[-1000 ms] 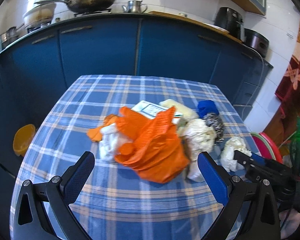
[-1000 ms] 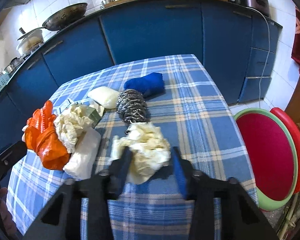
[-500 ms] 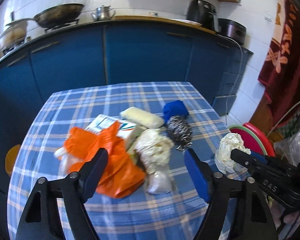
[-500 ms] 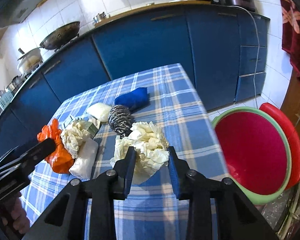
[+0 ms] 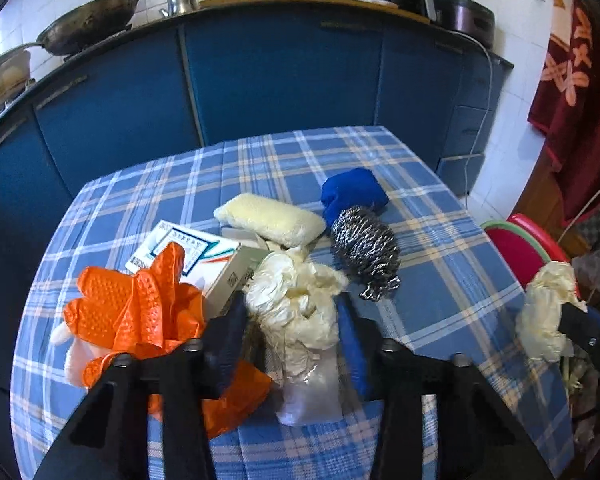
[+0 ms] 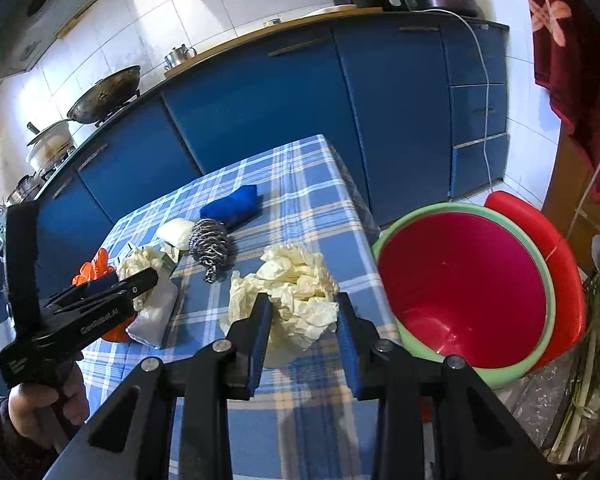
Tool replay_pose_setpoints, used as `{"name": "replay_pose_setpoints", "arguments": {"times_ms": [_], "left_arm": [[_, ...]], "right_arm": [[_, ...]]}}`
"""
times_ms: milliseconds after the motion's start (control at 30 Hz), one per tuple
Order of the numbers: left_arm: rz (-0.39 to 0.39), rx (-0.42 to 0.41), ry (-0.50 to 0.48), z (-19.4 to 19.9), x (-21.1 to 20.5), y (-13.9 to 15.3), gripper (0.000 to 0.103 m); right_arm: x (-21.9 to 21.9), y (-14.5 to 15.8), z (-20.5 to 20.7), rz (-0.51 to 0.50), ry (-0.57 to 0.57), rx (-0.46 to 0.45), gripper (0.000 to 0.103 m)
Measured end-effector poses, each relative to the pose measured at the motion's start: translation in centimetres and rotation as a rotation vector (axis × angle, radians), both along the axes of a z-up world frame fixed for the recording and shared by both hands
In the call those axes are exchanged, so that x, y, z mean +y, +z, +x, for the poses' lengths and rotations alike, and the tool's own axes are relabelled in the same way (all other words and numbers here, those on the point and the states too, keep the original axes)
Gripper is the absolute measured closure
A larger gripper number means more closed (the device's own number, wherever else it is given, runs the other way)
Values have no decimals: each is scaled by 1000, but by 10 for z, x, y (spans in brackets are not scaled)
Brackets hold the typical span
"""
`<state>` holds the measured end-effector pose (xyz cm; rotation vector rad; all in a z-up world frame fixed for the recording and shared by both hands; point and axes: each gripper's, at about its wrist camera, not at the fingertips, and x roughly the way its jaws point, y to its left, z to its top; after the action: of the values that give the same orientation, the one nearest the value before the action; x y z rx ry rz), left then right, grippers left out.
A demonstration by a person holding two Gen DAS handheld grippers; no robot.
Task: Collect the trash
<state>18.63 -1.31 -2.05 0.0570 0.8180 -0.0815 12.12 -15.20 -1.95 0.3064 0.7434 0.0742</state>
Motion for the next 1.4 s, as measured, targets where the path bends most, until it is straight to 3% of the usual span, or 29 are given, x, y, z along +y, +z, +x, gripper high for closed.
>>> {"name": "replay_pose_setpoints", "arguments": {"times_ms": [67,367,700,1067,1400], "left_arm": [[-9,0,5,0,1,-1,68],[-63,-83,-27,-21,0,27,69],[-123,-132,-136,-34,-31,58,69],[-156,-100,-272,-20,-92,60,69],[-134,-39,-384,-3,-160,38,69]], "right_arm": [[-2,-1,-2,4,-5,1,68],[-13,2,-12,3,-26,-26,68],[-39,13,-23,-16,-102,-63,68],[-84,10,-30,-36,-225,-54,68],[-117,-8,-31,-61,-311,-14,68]]}}
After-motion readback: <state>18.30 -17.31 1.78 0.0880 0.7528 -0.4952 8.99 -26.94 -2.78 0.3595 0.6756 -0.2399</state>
